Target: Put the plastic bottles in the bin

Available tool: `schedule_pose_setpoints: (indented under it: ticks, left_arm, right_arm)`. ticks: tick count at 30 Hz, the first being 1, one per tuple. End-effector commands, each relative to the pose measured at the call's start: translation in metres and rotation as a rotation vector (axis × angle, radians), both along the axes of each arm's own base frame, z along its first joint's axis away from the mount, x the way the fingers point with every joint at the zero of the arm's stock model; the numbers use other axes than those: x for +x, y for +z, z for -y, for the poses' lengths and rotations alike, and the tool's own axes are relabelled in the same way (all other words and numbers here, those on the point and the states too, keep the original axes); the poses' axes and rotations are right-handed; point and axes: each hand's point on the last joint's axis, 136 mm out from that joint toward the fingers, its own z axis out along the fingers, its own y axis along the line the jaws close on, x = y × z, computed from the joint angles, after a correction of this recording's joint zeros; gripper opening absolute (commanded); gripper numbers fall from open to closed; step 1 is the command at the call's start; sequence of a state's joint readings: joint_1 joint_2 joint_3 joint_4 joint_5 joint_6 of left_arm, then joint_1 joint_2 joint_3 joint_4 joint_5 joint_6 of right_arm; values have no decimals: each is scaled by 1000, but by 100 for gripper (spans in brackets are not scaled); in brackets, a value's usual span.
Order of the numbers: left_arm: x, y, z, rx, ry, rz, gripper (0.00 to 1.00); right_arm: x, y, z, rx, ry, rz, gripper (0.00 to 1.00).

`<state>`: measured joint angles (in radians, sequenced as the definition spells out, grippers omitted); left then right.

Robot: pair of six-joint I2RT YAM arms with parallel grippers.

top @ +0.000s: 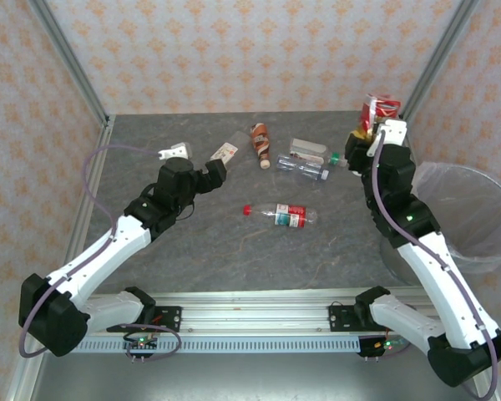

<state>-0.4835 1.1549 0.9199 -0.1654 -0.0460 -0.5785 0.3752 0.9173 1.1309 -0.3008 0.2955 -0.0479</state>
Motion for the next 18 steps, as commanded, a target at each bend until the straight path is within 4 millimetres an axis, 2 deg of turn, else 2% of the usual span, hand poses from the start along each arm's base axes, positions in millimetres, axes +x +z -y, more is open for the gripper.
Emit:
schedule_pose_setpoints:
  ticks: [1, 8, 13, 18]
  left_arm:
    - [4, 26, 23, -11, -138, 67, 100]
    - [8, 22, 32, -16, -175, 54, 100]
    - [11, 16, 38, -30, -193, 39, 100]
    - [15, 19, 42, -25, -207, 38, 100]
  right_arm:
    - [-13, 13, 29, -40, -118, 40, 51]
    - [-42, 36, 73, -127, -302, 94, 51]
    - [-58, 38, 110, -170, -479, 101, 51]
    - [-76, 40, 142, -199, -647, 166, 50]
